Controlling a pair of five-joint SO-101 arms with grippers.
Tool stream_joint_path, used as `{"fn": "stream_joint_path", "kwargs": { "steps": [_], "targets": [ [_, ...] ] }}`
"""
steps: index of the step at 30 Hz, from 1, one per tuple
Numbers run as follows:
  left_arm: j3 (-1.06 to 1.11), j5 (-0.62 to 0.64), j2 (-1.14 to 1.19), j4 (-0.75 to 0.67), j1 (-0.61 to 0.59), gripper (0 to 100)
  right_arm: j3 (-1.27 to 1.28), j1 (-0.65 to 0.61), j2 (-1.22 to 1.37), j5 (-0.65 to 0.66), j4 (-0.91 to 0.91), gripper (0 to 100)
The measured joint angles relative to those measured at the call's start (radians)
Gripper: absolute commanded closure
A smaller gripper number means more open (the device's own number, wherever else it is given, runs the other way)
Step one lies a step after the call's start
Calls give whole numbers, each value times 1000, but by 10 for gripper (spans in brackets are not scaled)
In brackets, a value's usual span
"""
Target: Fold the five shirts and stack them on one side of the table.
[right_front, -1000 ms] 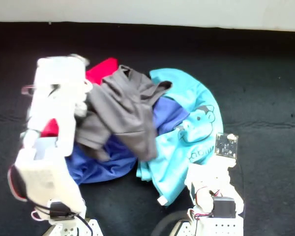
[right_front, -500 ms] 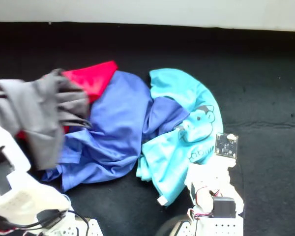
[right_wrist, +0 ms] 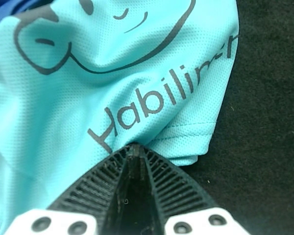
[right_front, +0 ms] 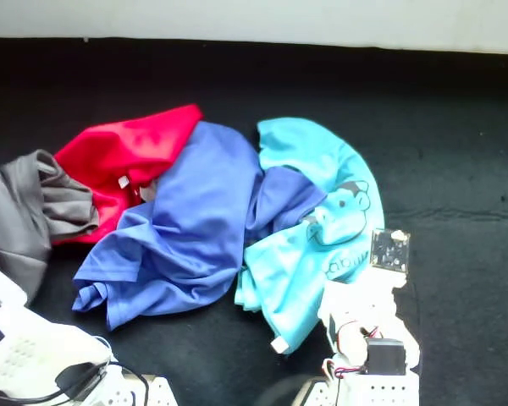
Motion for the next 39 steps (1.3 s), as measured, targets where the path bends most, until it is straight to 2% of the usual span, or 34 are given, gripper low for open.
{"fn": "stream_joint_path", "kwargs": {
  "steps": [6,11,19,25,33,39],
  "targets": [
    [-218,-87,-18,164,38,726,0,0,0,0,0,991],
    [-235,-94,-29,175,183,727,0,0,0,0,0,991],
    [28,-94,-29,175,517,729,0,0,0,0,0,991],
    [261,-94,-29,173,700,729,0,0,0,0,0,991],
    [534,-94,-64,166,818,726,0,0,0,0,0,991],
    [611,-100,34,74,821,729,0,0,0,0,0,991]
  ]
}}
